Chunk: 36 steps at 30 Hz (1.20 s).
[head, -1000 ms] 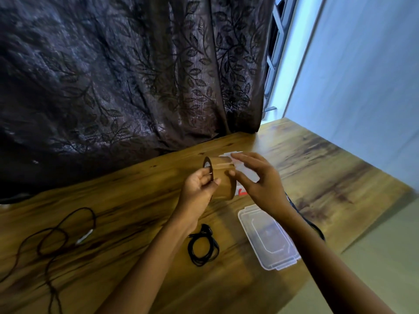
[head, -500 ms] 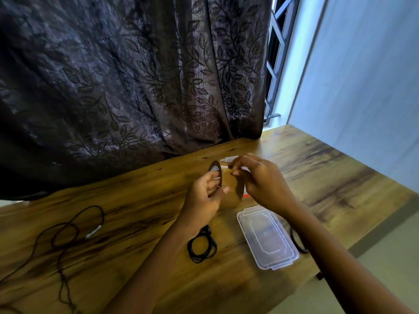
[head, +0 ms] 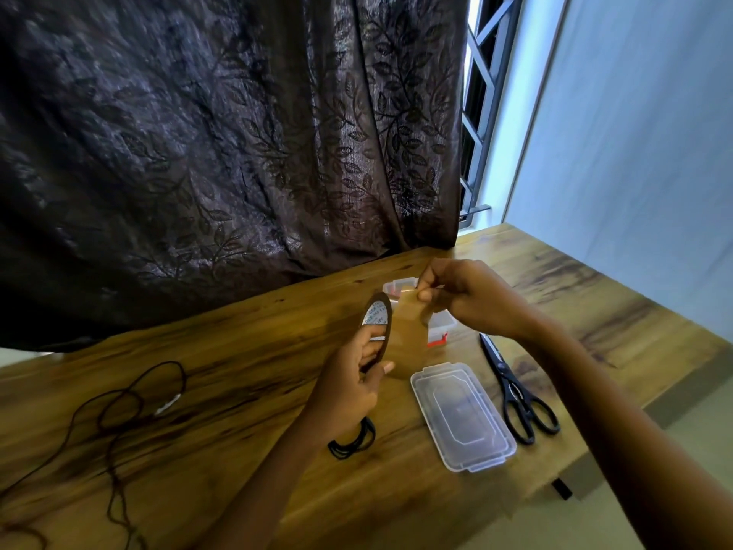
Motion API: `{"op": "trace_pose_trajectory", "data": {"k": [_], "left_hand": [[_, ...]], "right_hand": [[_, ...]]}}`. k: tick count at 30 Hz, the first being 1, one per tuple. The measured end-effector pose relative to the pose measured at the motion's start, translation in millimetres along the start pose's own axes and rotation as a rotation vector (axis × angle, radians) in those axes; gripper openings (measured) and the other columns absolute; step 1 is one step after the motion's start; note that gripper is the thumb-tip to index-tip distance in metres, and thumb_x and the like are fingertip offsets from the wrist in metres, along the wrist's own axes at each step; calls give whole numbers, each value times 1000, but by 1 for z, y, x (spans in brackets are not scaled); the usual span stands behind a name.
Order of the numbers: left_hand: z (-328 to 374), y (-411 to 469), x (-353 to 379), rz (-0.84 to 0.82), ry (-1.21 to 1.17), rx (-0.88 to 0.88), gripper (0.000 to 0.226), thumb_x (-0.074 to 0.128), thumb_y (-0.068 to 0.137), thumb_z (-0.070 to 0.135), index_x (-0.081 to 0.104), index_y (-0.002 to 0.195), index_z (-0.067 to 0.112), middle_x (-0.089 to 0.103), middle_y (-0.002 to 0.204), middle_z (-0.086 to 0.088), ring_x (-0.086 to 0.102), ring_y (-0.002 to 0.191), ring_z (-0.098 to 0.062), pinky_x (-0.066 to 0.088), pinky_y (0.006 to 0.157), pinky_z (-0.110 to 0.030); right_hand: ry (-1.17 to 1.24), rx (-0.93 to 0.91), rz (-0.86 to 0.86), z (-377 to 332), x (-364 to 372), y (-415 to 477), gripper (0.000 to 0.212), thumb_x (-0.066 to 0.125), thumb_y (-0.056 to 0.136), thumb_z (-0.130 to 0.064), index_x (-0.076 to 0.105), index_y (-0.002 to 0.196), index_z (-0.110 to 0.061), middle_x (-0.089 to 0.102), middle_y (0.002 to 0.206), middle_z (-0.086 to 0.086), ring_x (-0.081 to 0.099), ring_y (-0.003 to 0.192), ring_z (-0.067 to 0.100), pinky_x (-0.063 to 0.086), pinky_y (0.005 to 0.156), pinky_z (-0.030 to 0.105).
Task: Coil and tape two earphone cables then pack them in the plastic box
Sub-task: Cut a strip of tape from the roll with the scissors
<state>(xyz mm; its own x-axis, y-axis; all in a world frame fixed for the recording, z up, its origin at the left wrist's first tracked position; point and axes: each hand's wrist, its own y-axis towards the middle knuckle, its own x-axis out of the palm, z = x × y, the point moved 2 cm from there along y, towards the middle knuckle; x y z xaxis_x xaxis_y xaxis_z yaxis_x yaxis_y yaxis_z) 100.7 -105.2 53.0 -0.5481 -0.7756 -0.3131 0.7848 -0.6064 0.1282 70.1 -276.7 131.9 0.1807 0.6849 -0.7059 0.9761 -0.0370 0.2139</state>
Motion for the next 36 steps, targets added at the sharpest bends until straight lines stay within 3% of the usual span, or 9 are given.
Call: {"op": "trace_pose_trajectory", "data": {"k": [4, 7, 10, 13, 18, 23, 28, 31, 36], "left_hand": [[6, -2, -6, 25, -114, 18, 48, 63, 82, 2, 43, 108, 37, 58, 114, 3, 62, 98, -9, 54, 84, -27], [16, 1, -7, 69, -228, -49, 58, 64, 81, 3, 40, 118, 40, 39, 126, 9, 59, 99, -14, 57, 73, -29], [23, 8, -4, 18, -366, -130, 33, 59, 86, 21, 53, 113, 38, 40, 134, 3, 60, 102, -14, 56, 69, -26], [26, 10, 0, -54, -392, -152, 15, 54, 89, 28, 61, 102, 33, 63, 114, -4, 62, 98, -18, 52, 79, -39], [33, 8, 0, 20, -387, -121, 15, 48, 94, 27, 61, 89, 21, 65, 79, 1, 57, 71, -12, 46, 65, -29], [38, 10, -1, 66, -292, 18, 19, 47, 94, 22, 57, 78, 25, 56, 74, 3, 50, 68, -9, 42, 60, -26], [38, 10, -2, 140, -200, 81, 17, 50, 93, 22, 57, 77, 24, 59, 76, 6, 54, 68, -8, 45, 61, -26], [38, 9, 2, 131, -171, 74, 16, 50, 93, 25, 58, 79, 23, 64, 86, 2, 60, 77, -12, 50, 65, -30], [32, 6, 5, 138, -190, 9, 14, 49, 94, 25, 58, 84, 20, 64, 84, 4, 59, 72, -3, 49, 62, -20]], "right_hand": [[-57, -6, -91, -8, 2, -1, 25, 59, 87, -7, 56, 75, -29, 63, 80, -7, 62, 82, 17, 53, 80, 36], [-114, -25, -134, -15, 3, -1, 26, 58, 87, -9, 53, 74, -31, 60, 81, -7, 58, 82, 15, 50, 78, 33], [-110, -25, -159, -19, 5, -3, 23, 58, 87, -11, 55, 75, -31, 62, 86, -4, 59, 86, 16, 53, 81, 35], [-117, -37, -146, -20, 5, -5, 12, 60, 86, -14, 61, 80, -24, 65, 88, -3, 61, 87, 17, 53, 81, 39], [-97, -66, -126, -22, 3, -9, 14, 62, 85, -11, 63, 78, -23, 65, 83, -6, 62, 81, 12, 54, 78, 33], [-43, -76, -89, -20, 2, -12, 6, 63, 85, -9, 68, 84, -12, 64, 80, -9, 61, 78, 7, 52, 69, 19], [106, -62, -96, -16, 3, -16, 4, 67, 82, -13, 69, 83, -11, 69, 83, -2, 65, 83, 16, 57, 76, 32], [137, -50, -134, -12, 4, -19, 11, 69, 80, -20, 68, 83, -10, 69, 86, 7, 66, 83, 21, 56, 78, 39], [383, 36, -222, -7, -5, -34, 50, 57, 78, -48, 64, 99, -4, 68, 103, 13, 65, 97, 21, 52, 88, 29]]}}
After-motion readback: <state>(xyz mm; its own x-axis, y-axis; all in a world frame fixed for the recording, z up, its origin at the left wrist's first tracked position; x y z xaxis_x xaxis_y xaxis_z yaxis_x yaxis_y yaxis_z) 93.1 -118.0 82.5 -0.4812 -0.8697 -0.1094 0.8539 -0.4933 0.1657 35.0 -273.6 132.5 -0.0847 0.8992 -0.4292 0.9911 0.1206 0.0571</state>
